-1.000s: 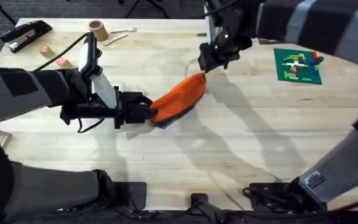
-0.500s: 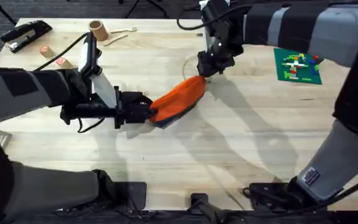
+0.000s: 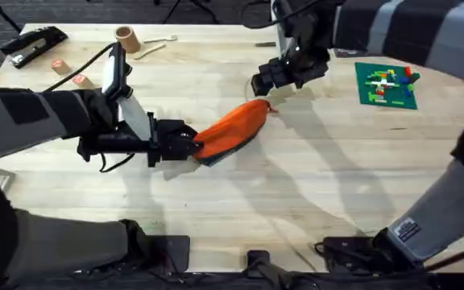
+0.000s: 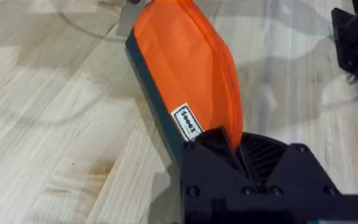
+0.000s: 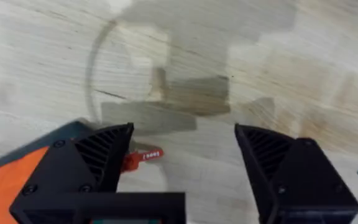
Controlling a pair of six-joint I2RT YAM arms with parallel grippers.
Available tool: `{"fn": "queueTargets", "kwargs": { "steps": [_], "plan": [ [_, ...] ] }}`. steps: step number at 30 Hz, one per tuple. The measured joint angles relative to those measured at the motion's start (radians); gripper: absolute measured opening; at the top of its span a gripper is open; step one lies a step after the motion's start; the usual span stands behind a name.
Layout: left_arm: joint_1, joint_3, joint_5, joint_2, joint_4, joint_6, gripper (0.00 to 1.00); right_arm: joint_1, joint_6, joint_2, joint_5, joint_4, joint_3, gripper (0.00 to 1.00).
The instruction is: Unzip the bag, pick up the pens from the table one at a time and place them inside, then zip the bag closed.
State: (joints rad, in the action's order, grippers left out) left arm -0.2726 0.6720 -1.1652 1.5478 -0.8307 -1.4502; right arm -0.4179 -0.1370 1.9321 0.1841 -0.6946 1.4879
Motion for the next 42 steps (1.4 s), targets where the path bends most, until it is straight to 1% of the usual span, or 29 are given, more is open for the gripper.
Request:
{"fn": "queueTargets", "kwargs": {
  "steps": [13, 14, 15, 16, 17, 18, 20, 27, 33, 36, 38, 42],
  "plan": [
    [0.0, 0.0, 0.002, 0.0, 0.001, 0.0, 0.043, -0.003, 0.038, -0.142, 0.007, -0.069, 0.0, 0.998],
    [0.0, 0.0, 0.002, 0.0, 0.001, -0.002, 0.114, -0.003, 0.042, -0.151, 0.007, -0.076, 0.0, 0.998],
    [0.0, 0.0, 0.001, 0.0, 0.0, -0.001, 0.271, -0.003, 0.044, -0.159, 0.007, -0.081, 0.0, 0.998],
    [0.0, 0.0, 0.0, 0.0, -0.006, 0.003, 0.741, -0.003, 0.054, -0.185, 0.007, -0.098, 0.0, 0.998],
    [0.0, 0.0, -0.001, 0.0, -0.006, 0.003, 0.883, -0.003, 0.058, -0.194, 0.007, -0.102, 0.0, 0.998],
    [0.0, 0.0, -0.002, 0.0, -0.007, 0.007, 0.964, -0.003, 0.063, -0.204, 0.007, -0.108, 0.0, 0.998],
    [0.0, -0.001, -0.002, 0.0, -0.006, 0.007, 0.991, -0.003, 0.068, -0.225, 0.007, -0.125, 0.0, 0.998],
    [0.0, -0.001, -0.002, 0.0, 0.021, 0.007, 0.992, -0.003, 0.079, -0.321, 0.007, -0.21, 0.0, 0.998],
    [0.0, 0.0, -0.002, 0.0, 0.032, 0.007, 0.995, -0.003, 0.127, -0.403, -0.019, -0.278, 0.0, 0.998],
    [0.0, 0.014, 0.002, -0.001, -0.014, 0.007, 0.995, -0.003, 0.143, -0.436, -0.026, -0.303, 0.0, 0.998],
    [0.0, 0.043, 0.017, -0.015, -0.058, 0.008, 0.995, -0.003, 0.151, -0.453, -0.028, -0.322, 0.0, 0.998],
    [0.0, 0.124, 0.061, -0.091, -0.144, 0.008, 0.995, -0.003, 0.168, -0.48, -0.032, -0.352, 0.0, 0.998]
  ]
}}
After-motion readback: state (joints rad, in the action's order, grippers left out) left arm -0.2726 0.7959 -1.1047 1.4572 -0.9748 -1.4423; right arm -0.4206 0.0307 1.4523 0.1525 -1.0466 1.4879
